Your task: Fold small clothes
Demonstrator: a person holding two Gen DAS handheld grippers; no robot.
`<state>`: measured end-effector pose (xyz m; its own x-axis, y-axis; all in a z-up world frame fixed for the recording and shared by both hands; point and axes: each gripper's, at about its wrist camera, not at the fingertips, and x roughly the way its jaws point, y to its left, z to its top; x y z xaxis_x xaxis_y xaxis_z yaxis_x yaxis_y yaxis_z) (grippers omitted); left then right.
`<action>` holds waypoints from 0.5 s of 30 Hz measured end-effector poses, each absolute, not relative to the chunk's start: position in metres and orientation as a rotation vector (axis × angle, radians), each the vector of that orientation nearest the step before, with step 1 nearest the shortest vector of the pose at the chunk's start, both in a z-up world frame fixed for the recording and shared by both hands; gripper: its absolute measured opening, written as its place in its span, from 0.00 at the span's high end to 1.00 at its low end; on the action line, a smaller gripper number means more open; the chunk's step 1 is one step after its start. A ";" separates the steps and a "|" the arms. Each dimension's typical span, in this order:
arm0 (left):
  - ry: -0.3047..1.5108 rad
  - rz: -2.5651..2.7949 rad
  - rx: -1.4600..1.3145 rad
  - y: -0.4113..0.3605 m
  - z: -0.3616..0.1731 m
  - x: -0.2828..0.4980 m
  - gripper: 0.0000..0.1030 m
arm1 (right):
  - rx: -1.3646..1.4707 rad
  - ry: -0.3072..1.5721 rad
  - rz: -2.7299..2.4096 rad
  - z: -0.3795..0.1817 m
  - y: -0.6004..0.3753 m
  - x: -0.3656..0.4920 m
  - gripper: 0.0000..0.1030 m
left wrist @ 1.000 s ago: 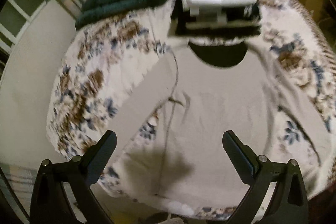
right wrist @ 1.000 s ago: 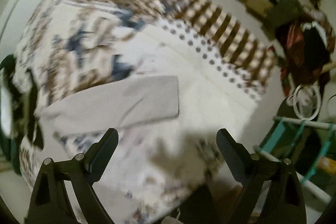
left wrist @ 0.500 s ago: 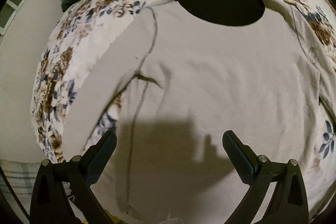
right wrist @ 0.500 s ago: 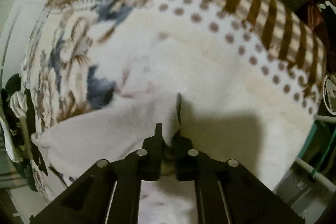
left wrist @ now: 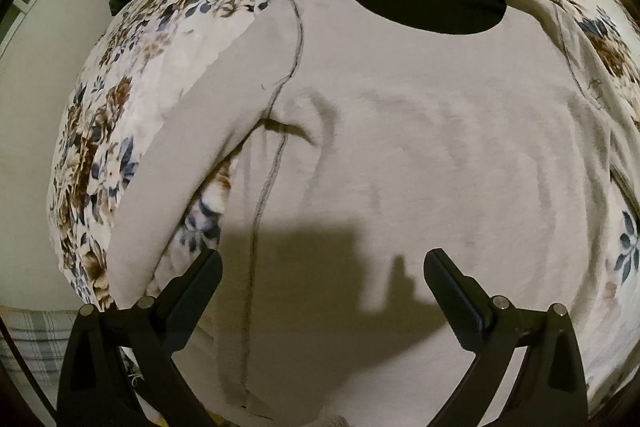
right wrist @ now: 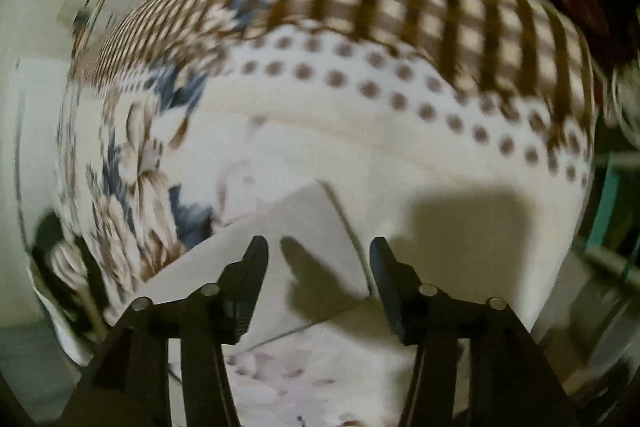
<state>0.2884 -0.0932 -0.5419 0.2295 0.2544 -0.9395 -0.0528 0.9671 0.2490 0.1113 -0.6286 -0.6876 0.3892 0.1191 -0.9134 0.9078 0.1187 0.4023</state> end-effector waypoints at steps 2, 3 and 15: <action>1.330 0.214 0.172 -0.089 -0.545 0.287 0.00 | 1.413 1.006 -0.760 -0.700 -0.627 0.104 0.41; 1.337 0.217 0.166 -0.085 -0.548 0.287 0.00 | 1.444 1.003 -0.754 -0.707 -0.626 0.104 0.41; 1.337 0.301 0.085 -0.034 -0.543 0.285 0.00 | 1.170 0.940 -0.710 -0.646 -0.576 0.179 0.95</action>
<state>0.2849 -0.0345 -0.5428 0.1996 0.2630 -0.9439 -0.1663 0.9584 0.2319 0.1789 -0.5758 -0.6463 0.4518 0.0086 -0.8921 0.8604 0.2602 0.4382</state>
